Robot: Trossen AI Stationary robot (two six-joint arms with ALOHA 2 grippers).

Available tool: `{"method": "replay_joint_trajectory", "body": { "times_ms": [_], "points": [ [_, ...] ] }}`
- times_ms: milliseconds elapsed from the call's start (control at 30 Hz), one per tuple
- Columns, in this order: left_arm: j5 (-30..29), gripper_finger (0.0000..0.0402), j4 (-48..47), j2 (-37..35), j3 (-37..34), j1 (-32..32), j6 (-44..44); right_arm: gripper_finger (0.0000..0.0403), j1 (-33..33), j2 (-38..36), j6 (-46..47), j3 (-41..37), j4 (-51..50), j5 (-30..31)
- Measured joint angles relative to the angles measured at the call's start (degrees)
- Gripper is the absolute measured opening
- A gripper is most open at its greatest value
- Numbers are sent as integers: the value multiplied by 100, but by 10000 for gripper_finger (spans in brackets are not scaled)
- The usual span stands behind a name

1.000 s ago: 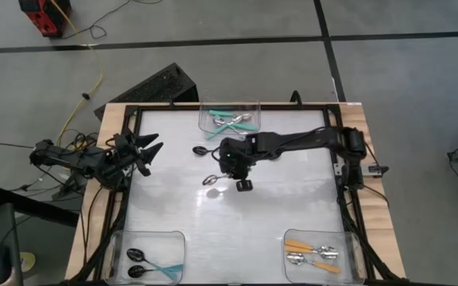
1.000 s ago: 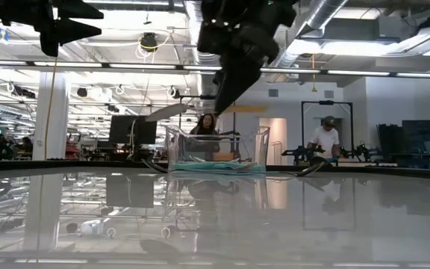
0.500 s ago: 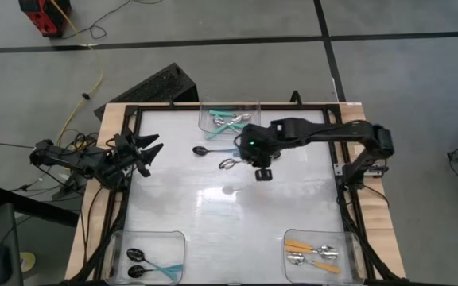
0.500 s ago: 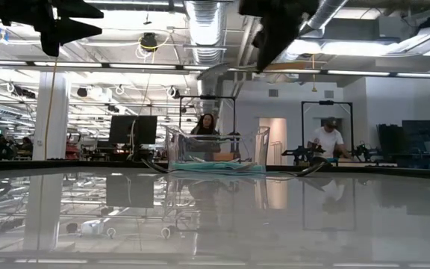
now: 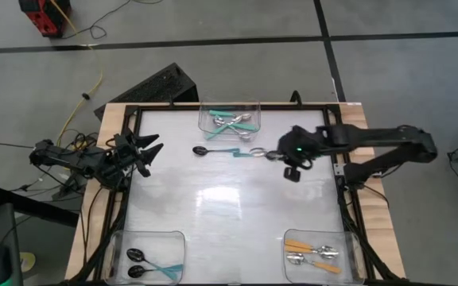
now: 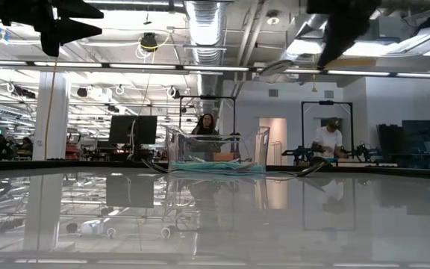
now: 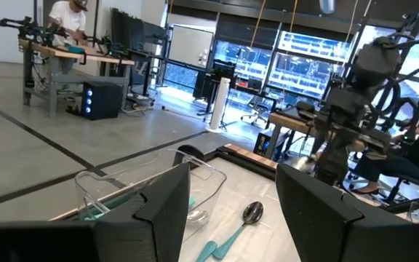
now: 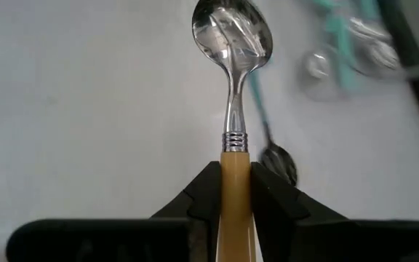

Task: Sort silverware by color (type)
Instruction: Put the orange spoon into the bottom right transparent bin

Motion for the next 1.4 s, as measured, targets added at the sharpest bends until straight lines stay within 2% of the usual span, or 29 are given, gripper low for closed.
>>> {"method": "replay_joint_trajectory", "body": {
  "times_ms": [167,300,600,867,1133,1267,1400],
  "points": [
    [0,190,1,0,0,2,0,85,525,-567,931,-433,-135,481],
    [-2,190,2,0,0,2,0,85,987,-737,1887,-439,-834,693],
    [-5,190,4,0,0,2,0,85,2656,-812,4274,-439,-2144,827],
    [-5,190,2,-1,0,2,-2,85,4318,-789,6287,-439,-2058,1072],
    [-6,190,2,0,0,2,-1,85,5764,-458,8320,-436,-1987,1100],
    [-7,190,2,0,0,2,55,85,6295,-247,9036,-436,-1720,1102],
    [-51,190,6,0,0,2,56,85,6624,-10,9372,-436,-1352,1102]
  ]
}}
